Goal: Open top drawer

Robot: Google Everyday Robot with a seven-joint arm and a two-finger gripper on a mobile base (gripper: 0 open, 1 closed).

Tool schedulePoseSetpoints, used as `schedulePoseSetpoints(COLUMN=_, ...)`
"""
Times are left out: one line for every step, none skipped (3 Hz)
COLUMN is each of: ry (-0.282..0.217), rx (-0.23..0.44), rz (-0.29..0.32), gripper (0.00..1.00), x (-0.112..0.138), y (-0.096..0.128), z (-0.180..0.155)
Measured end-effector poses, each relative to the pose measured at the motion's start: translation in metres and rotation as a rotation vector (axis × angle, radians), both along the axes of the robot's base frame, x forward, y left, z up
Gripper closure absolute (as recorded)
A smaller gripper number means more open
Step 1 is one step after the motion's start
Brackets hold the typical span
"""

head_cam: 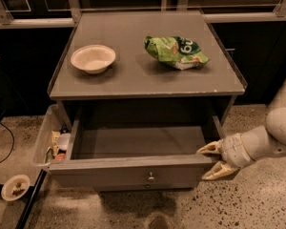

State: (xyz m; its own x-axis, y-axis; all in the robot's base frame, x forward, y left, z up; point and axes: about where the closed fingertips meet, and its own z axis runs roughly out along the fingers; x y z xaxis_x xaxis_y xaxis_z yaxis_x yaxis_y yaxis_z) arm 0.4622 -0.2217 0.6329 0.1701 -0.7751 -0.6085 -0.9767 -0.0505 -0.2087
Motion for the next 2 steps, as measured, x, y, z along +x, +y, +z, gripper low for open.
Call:
schedulePoseSetpoints(ry=-0.016, rx=-0.008, rz=0.010, gripper=0.00, x=-0.002, y=0.002, z=0.010)
schedulePoseSetpoints(ry=-0.075, rx=-0.034, rz=0.025, gripper=0.00, x=-0.008, y=0.002, z=0.040)
